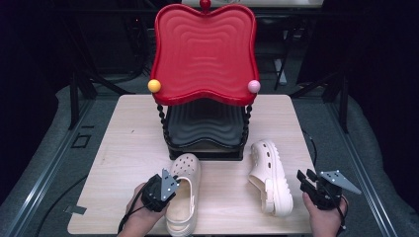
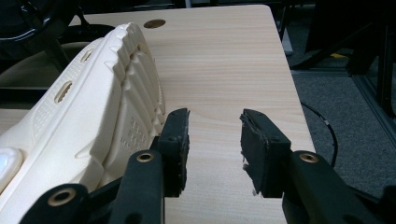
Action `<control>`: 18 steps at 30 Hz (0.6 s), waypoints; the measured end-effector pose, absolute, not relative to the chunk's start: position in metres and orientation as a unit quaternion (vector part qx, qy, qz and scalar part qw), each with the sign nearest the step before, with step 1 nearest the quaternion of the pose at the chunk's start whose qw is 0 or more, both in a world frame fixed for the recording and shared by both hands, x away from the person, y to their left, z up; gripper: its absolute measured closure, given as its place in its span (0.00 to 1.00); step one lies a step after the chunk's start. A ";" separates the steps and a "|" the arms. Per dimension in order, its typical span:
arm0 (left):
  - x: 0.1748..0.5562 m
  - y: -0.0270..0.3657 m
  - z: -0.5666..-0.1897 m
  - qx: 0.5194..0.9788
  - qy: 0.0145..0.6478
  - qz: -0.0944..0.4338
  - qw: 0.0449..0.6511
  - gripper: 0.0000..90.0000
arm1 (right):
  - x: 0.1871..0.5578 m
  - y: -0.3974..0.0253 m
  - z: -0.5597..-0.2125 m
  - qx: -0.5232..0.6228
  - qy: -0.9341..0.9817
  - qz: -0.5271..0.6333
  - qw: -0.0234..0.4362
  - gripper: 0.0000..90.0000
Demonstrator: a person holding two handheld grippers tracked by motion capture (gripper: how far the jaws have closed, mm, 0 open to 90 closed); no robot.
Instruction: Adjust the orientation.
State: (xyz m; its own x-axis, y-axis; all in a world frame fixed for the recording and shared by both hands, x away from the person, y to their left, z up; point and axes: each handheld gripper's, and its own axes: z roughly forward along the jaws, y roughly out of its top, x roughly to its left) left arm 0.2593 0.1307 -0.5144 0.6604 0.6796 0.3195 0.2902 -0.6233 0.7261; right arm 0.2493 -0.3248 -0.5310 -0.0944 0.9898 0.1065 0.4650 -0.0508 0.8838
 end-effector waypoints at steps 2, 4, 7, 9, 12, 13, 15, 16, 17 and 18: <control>0.259 0.129 -0.516 0.850 0.283 0.298 0.330 0.92 | 0.249 -0.324 -0.531 0.593 0.614 0.413 0.318 0.68; 0.257 0.129 -0.516 0.851 0.276 0.301 0.331 0.91 | 0.250 -0.324 -0.531 0.593 0.615 0.413 0.317 0.68; 0.261 0.136 -0.514 0.848 0.292 0.264 0.354 0.85 | 0.250 -0.322 -0.530 0.589 0.617 0.413 0.318 0.68; 0.262 0.140 -0.513 0.842 0.305 0.248 0.369 0.77 | 0.250 -0.320 -0.529 0.584 0.621 0.413 0.321 0.69; 0.258 0.153 -0.510 0.828 0.326 0.217 0.403 0.73 | 0.248 -0.317 -0.526 0.570 0.633 0.409 0.326 0.71; 0.256 0.158 -0.509 0.821 0.332 0.209 0.414 0.72 | 0.248 -0.316 -0.524 0.567 0.635 0.415 0.321 0.72; 0.253 0.169 -0.509 0.817 0.340 0.200 0.421 0.70 | 0.246 -0.313 -0.521 0.561 0.640 0.416 0.320 0.77; 0.251 0.177 -0.510 0.814 0.345 0.201 0.422 0.68 | 0.245 -0.312 -0.519 0.558 0.642 0.416 0.322 0.78; 0.250 0.184 -0.511 0.811 0.350 0.202 0.423 0.66 | 0.244 -0.310 -0.517 0.551 0.647 0.417 0.323 0.80; 0.250 0.192 -0.512 0.806 0.359 0.205 0.424 0.64 | 0.243 -0.308 -0.516 0.548 0.650 0.417 0.322 0.82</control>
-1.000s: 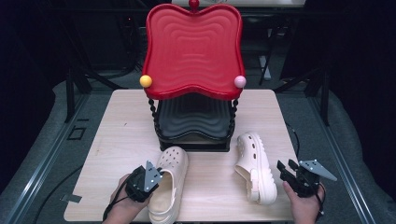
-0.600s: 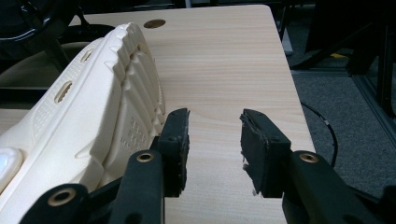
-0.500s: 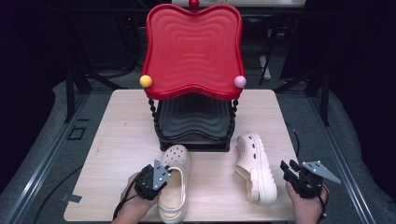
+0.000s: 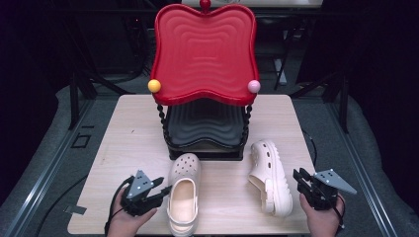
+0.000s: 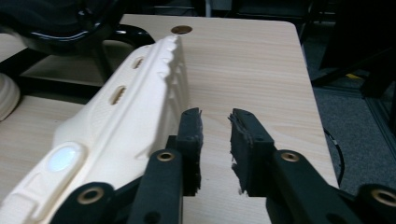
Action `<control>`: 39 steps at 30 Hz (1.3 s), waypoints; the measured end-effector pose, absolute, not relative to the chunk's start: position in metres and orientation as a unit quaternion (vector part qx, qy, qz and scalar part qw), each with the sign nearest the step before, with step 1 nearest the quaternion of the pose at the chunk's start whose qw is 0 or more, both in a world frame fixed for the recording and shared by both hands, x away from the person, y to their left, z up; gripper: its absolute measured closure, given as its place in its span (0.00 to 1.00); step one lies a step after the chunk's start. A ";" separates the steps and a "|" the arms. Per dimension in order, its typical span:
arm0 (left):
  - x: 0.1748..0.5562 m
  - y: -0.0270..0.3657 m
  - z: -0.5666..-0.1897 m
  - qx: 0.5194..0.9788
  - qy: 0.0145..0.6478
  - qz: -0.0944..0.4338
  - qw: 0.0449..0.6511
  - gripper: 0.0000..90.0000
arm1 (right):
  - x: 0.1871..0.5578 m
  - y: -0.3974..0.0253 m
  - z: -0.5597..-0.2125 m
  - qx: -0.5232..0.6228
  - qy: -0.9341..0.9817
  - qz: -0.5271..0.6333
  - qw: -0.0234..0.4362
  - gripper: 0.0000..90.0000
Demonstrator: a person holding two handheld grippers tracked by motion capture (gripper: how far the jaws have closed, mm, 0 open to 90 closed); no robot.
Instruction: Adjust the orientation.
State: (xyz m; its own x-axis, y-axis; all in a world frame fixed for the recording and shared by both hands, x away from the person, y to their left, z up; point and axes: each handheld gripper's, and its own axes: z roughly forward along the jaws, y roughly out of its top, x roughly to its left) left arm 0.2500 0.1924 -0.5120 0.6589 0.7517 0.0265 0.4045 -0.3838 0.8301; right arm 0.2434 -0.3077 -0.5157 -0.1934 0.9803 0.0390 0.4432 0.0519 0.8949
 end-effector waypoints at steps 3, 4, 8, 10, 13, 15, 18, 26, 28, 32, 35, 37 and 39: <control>0.251 0.211 -0.518 0.787 0.387 0.203 0.436 0.63 | 0.242 -0.301 -0.512 0.540 0.661 0.417 0.313 0.91; 0.252 0.217 -0.521 0.779 0.398 0.201 0.441 0.63 | 0.242 -0.298 -0.511 0.536 0.664 0.420 0.310 0.94; 0.258 0.236 -0.528 0.759 0.430 0.207 0.442 0.63 | 0.241 -0.288 -0.508 0.517 0.683 0.416 0.306 1.00; 0.260 0.244 -0.531 0.748 0.446 0.204 0.447 0.63 | 0.240 -0.282 -0.507 0.506 0.692 0.414 0.305 1.00; 0.263 0.251 -0.535 0.737 0.461 0.198 0.452 0.63 | 0.241 -0.276 -0.509 0.497 0.702 0.414 0.298 1.00; 0.264 0.253 -0.537 0.730 0.470 0.190 0.458 0.63 | 0.241 -0.273 -0.510 0.493 0.708 0.412 0.293 1.00; 0.264 0.253 -0.538 0.729 0.473 0.189 0.458 0.63 | 0.242 -0.269 -0.511 0.482 0.719 0.409 0.290 1.00; 0.264 0.249 -0.540 0.737 0.460 0.192 0.456 0.63 | 0.242 -0.275 -0.511 0.488 0.715 0.410 0.288 1.00; 0.264 0.249 -0.541 0.738 0.461 0.191 0.455 0.64 | 0.242 -0.277 -0.511 0.486 0.717 0.405 0.292 1.00; 0.264 0.248 -0.541 0.741 0.459 0.192 0.451 0.64 | 0.243 -0.285 -0.511 0.495 0.708 0.408 0.297 1.00; 0.264 0.247 -0.541 0.741 0.459 0.194 0.451 0.64 | 0.244 -0.299 -0.512 0.515 0.692 0.404 0.304 1.00; 0.264 0.247 -0.541 0.741 0.459 0.195 0.450 0.64 | 0.245 -0.309 -0.514 0.534 0.681 0.398 0.304 1.00; 0.264 0.247 -0.541 0.741 0.459 0.194 0.449 0.64 | 0.247 -0.322 -0.518 0.558 0.666 0.399 0.294 1.00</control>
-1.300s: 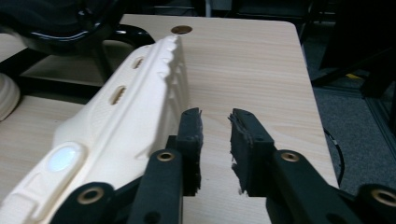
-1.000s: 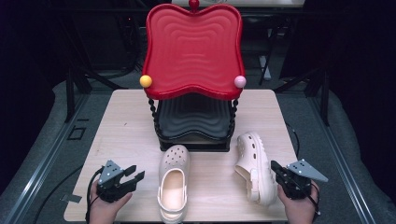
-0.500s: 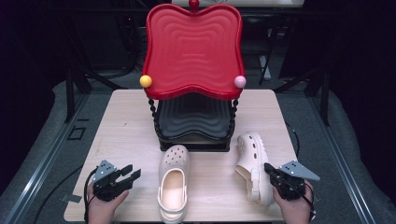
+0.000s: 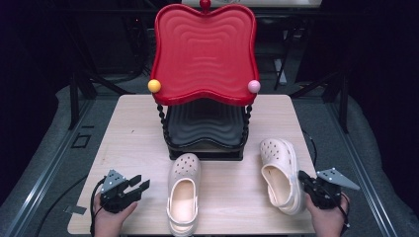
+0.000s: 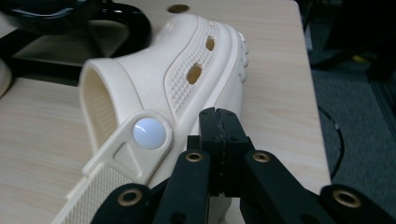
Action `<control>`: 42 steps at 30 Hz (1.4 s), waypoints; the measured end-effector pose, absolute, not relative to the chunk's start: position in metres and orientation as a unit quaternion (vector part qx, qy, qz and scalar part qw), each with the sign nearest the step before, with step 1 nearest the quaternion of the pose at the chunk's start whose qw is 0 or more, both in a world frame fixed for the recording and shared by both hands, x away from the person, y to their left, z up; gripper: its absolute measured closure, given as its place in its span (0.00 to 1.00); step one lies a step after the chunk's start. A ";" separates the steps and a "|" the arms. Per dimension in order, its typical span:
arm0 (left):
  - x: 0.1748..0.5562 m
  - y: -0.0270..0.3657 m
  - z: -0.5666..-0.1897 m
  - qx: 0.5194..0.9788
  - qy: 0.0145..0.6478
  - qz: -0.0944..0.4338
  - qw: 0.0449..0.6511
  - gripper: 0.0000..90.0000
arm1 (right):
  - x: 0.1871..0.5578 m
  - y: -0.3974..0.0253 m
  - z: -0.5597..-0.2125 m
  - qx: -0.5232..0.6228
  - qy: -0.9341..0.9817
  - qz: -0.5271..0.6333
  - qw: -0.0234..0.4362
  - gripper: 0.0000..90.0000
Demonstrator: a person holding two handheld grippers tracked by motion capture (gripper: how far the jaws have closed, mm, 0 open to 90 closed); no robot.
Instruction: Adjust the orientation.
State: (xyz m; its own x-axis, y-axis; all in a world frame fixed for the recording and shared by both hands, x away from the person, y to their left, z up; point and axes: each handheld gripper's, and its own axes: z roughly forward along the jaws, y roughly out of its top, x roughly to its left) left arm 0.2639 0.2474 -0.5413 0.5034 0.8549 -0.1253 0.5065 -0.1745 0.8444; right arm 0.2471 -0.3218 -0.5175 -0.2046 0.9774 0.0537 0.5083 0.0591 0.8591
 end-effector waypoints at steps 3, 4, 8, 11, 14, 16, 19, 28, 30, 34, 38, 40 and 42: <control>0.264 0.248 -0.541 0.740 0.460 0.195 0.450 0.64 | 0.250 -0.335 -0.524 0.584 0.653 0.389 0.284 1.00; 0.264 0.249 -0.541 0.740 0.460 0.195 0.450 0.64 | 0.252 -0.340 -0.528 0.598 0.645 0.384 0.279 1.00; 0.265 0.250 -0.541 0.738 0.463 0.196 0.451 0.64 | 0.257 -0.357 -0.540 0.628 0.641 0.362 0.252 1.00; 0.265 0.251 -0.541 0.737 0.463 0.198 0.451 0.64 | 0.261 -0.358 -0.547 0.632 0.645 0.362 0.230 1.00; 0.265 0.251 -0.541 0.737 0.464 0.197 0.451 0.64 | 0.261 -0.357 -0.546 0.629 0.646 0.362 0.237 1.00; 0.265 0.251 -0.541 0.737 0.463 0.197 0.451 0.64 | 0.259 -0.356 -0.540 0.625 0.648 0.350 0.259 1.00; 0.265 0.252 -0.541 0.737 0.465 0.195 0.450 0.64 | 0.255 -0.355 -0.534 0.620 0.643 0.354 0.278 0.94; 0.266 0.253 -0.542 0.737 0.466 0.194 0.449 0.64 | 0.253 -0.333 -0.513 0.566 0.667 0.359 0.326 0.83; 0.266 0.252 -0.542 0.737 0.466 0.194 0.449 0.64 | 0.256 -0.329 -0.515 0.563 0.671 0.358 0.324 0.82; 0.266 0.252 -0.543 0.738 0.465 0.194 0.449 0.64 | 0.263 -0.327 -0.520 0.564 0.678 0.350 0.317 0.82; 0.265 0.253 -0.543 0.737 0.467 0.195 0.448 0.65 | 0.267 -0.322 -0.521 0.557 0.689 0.340 0.316 0.83; 0.265 0.254 -0.543 0.736 0.468 0.193 0.449 0.64 | 0.270 -0.319 -0.522 0.555 0.692 0.330 0.324 0.83; 0.265 0.254 -0.543 0.736 0.469 0.193 0.448 0.64 | 0.272 -0.318 -0.523 0.553 0.696 0.317 0.330 0.86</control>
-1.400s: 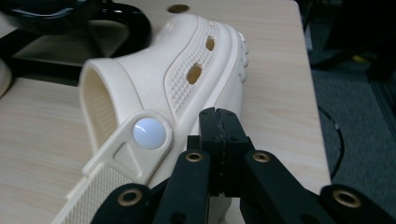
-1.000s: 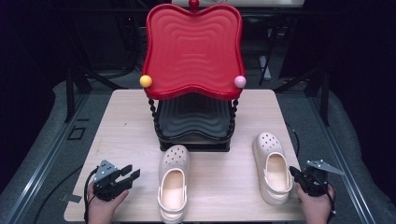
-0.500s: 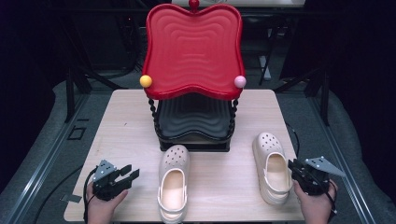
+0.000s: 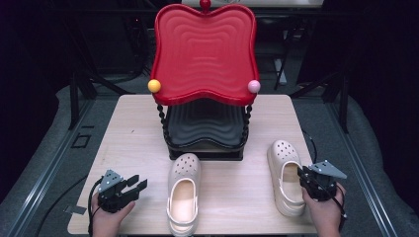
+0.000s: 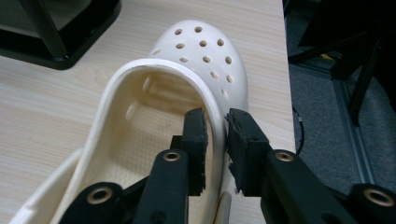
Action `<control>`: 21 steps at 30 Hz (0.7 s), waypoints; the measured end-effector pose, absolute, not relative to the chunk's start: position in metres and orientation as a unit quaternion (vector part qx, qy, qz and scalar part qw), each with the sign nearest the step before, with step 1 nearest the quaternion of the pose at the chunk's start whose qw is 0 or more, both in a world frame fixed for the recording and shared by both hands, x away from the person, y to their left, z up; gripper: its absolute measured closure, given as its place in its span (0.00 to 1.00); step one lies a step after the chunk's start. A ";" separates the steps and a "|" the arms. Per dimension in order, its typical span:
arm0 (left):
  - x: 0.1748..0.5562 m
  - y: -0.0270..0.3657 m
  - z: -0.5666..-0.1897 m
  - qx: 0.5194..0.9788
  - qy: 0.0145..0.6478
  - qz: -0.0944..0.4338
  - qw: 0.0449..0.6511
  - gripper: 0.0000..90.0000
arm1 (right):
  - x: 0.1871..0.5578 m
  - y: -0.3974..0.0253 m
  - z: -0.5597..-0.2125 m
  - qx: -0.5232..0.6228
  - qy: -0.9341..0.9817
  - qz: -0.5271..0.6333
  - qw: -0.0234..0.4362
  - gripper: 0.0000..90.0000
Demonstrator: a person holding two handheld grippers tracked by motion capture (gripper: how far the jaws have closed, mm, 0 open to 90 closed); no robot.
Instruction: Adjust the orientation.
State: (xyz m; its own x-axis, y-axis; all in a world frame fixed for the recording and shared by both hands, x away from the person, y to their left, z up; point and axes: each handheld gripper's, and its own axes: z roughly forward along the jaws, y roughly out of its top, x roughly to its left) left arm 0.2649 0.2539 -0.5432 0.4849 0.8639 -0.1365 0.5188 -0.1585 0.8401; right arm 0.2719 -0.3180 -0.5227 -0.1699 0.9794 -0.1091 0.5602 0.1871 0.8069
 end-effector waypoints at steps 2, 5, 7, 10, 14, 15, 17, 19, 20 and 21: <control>0.265 0.254 -0.544 0.737 0.469 0.193 0.446 0.64 | 0.273 -0.318 -0.524 0.552 0.697 0.313 0.335 0.91; 0.265 0.253 -0.544 0.737 0.467 0.194 0.448 0.65 | 0.272 -0.317 -0.523 0.552 0.697 0.311 0.335 0.93; 0.265 0.254 -0.543 0.737 0.469 0.193 0.447 0.64 | 0.271 -0.316 -0.520 0.556 0.698 0.309 0.329 0.93; 0.265 0.256 -0.543 0.733 0.472 0.193 0.450 0.64 | 0.267 -0.307 -0.516 0.552 0.705 0.304 0.326 0.94; 0.265 0.256 -0.543 0.731 0.474 0.191 0.453 0.65 | 0.261 -0.295 -0.510 0.539 0.714 0.298 0.333 0.94; 0.265 0.256 -0.542 0.730 0.474 0.191 0.454 0.65 | 0.260 -0.292 -0.509 0.537 0.715 0.301 0.332 0.94; 0.264 0.255 -0.542 0.730 0.472 0.191 0.455 0.65 | 0.255 -0.286 -0.506 0.537 0.716 0.306 0.324 0.94; 0.264 0.255 -0.542 0.729 0.472 0.192 0.457 0.65 | 0.250 -0.280 -0.502 0.538 0.717 0.314 0.315 0.94; 0.264 0.255 -0.541 0.729 0.473 0.191 0.456 0.65 | 0.247 -0.276 -0.500 0.537 0.719 0.316 0.308 0.94; 0.264 0.255 -0.541 0.729 0.472 0.191 0.457 0.65 | 0.245 -0.272 -0.498 0.538 0.719 0.318 0.304 0.94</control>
